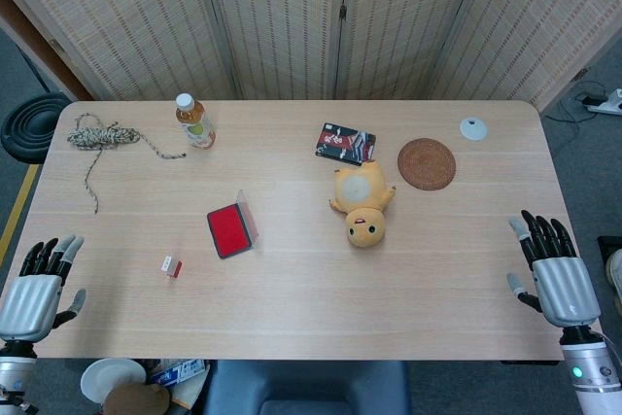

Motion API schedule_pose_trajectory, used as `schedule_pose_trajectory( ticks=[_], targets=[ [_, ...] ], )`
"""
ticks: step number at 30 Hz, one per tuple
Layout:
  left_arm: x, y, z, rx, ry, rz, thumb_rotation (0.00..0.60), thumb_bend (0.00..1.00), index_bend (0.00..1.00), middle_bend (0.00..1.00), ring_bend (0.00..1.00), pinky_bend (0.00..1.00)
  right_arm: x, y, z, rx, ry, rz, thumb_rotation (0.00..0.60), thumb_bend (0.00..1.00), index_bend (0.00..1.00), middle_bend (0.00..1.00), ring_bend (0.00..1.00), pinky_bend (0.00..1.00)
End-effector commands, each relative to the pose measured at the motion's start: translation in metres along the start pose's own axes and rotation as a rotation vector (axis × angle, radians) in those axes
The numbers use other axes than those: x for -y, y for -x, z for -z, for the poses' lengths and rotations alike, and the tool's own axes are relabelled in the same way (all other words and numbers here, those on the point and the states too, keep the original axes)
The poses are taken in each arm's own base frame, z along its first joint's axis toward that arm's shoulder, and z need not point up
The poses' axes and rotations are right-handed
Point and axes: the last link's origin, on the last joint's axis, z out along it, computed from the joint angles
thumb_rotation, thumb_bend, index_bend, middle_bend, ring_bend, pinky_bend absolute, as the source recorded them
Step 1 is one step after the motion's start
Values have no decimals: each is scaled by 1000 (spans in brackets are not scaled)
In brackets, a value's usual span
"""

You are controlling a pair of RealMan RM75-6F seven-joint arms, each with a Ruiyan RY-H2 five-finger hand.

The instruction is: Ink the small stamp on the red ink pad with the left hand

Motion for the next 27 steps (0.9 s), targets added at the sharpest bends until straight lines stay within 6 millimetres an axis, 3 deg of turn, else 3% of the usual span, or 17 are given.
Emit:
schedule_pose_trajectory(
  ticks=[1,13,20,27],
  targets=[
    [-1,0,0,-1,4,0,600,380,0,0,0,37,0,0,0,0,0,0,600,299,0,0,0,0],
    [-14,6,-12,103,9,-37,600,380,0,0,0,36,-6,-9,2,-25,5,-30,600,299,0,0,0,0],
    [-46,7,-34,213,66,-71,600,380,0,0,0,20,-14,-15,-2,-33,-1,-75,600,299,0,0,0,0],
    [-81,22,-55,310,124,-116,600,380,0,0,0,0,-23,-19,-9,-29,0,-112,600,298,0,0,0,0]
  ],
)
